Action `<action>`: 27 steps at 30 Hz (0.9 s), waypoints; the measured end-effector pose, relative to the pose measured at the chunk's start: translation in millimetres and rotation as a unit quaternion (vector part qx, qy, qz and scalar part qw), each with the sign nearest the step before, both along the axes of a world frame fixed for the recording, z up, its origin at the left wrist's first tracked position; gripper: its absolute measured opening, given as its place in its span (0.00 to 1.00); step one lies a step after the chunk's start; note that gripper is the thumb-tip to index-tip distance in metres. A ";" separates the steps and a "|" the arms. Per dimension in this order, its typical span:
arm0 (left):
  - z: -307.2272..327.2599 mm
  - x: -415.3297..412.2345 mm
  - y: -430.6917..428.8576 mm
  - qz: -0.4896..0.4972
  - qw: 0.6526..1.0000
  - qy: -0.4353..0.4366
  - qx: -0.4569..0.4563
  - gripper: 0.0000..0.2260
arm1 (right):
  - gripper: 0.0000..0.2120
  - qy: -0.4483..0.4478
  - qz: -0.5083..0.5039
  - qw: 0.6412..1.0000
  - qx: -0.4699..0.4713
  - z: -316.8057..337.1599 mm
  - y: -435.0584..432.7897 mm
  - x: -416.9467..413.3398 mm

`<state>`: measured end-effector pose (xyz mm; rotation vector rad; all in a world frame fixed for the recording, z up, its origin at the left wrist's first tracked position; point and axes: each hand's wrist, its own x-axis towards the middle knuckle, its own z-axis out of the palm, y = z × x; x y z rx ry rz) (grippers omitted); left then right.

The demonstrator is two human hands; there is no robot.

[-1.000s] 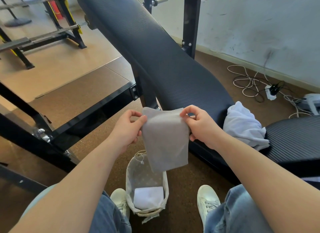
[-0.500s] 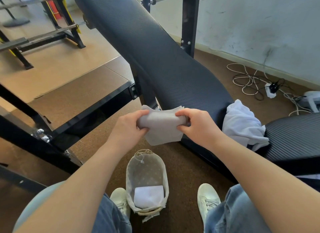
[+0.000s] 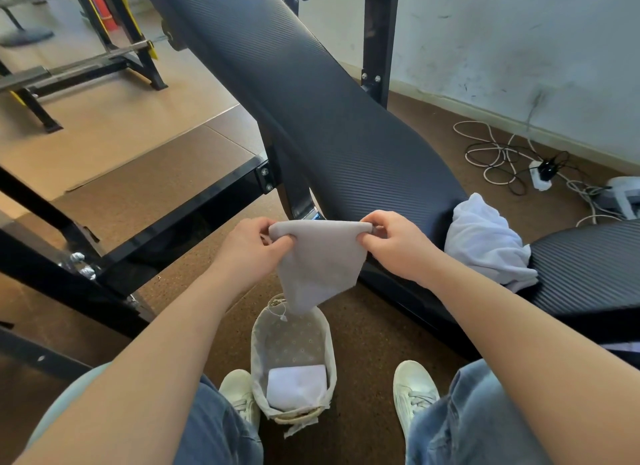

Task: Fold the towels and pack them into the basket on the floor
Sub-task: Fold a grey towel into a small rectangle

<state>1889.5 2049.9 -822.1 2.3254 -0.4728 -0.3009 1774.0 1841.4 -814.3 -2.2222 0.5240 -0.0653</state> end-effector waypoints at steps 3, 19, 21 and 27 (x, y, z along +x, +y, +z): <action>2.6 0.1 -1.3 0.001 0.998 0.045 -0.043 0.05 | 0.08 0.005 -0.023 0.995 0.101 0.2 -1.5 1.8; 5.1 -6.2 -0.4 0.038 0.989 0.041 -0.139 0.12 | 0.15 -0.028 -0.045 0.965 0.257 7.4 6.9 -2.0; 6.0 -6.7 1.5 0.015 0.992 0.006 -0.127 0.06 | 0.09 -0.006 -0.025 0.958 0.285 9.5 8.2 -2.4; 11.3 -12.0 -0.3 -0.037 0.981 0.074 -0.174 0.10 | 0.14 -0.049 -0.024 0.968 0.245 3.3 0.5 -5.5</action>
